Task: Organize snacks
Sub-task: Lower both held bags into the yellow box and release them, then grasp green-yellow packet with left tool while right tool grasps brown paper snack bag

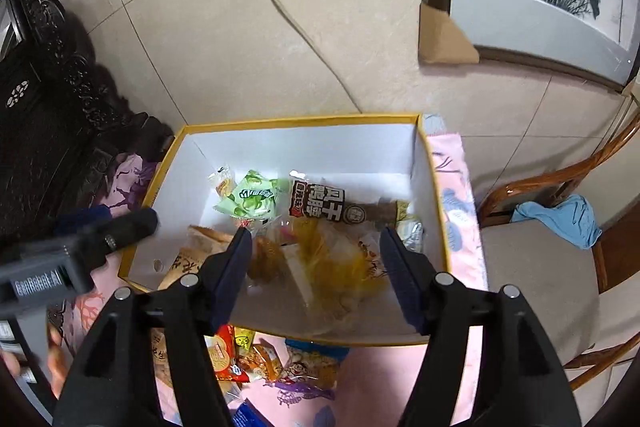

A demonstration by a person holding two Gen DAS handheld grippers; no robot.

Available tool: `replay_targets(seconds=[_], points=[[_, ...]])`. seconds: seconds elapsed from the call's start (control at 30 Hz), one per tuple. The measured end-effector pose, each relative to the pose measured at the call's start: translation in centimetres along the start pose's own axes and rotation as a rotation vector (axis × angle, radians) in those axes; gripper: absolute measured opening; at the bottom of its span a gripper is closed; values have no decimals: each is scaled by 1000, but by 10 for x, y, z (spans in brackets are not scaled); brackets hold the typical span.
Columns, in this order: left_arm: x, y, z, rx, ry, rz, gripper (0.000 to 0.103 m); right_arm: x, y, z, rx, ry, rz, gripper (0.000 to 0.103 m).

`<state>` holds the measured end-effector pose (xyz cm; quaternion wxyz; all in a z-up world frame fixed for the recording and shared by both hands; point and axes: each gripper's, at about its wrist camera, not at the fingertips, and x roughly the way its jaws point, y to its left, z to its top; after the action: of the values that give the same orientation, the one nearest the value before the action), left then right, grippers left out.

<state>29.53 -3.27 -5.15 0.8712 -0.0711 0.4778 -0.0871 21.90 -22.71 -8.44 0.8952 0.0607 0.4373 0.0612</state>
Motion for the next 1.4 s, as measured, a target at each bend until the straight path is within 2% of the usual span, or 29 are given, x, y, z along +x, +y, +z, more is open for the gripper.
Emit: replay_targets(seconds=[0.17,0.3,0.4,0.53,0.6,0.77,0.9,1.0,1.1,1.2,1.3,1.4], points=[[-22,22,-7,-17,-34,37,92,-13,5,-19,-9,29,54,67],[-42,53,-27,-27,-62,132,92,-15,29,-47,-28,87,142,67],[-52,92,-54,-77,-53,236,92,-1,67,-78,-85,175,227,67],[-62,133,-88,-182,-34,283,92,28,135,-132,-187,312,334,67],[-70,151,-107,-223,-24,300,92,41,154,-146,-187,327,354,67],[-83,173,-139,-266,-20,324,92,77,181,-165,-188,312,272,67],[-77,188,-154,-270,11,356,92,101,193,-168,-200,304,219,67],[-65,199,-158,-298,34,349,92,124,204,-172,-231,300,177,67],[-44,204,-159,-291,72,349,92,132,214,-178,-309,273,180,43],[-13,201,-161,-261,126,340,92,130,205,-179,-297,309,183,38],[17,190,-163,-213,171,316,92,124,181,-181,-265,343,171,38],[43,178,-166,-155,220,327,92,119,155,-183,-219,376,174,38]])
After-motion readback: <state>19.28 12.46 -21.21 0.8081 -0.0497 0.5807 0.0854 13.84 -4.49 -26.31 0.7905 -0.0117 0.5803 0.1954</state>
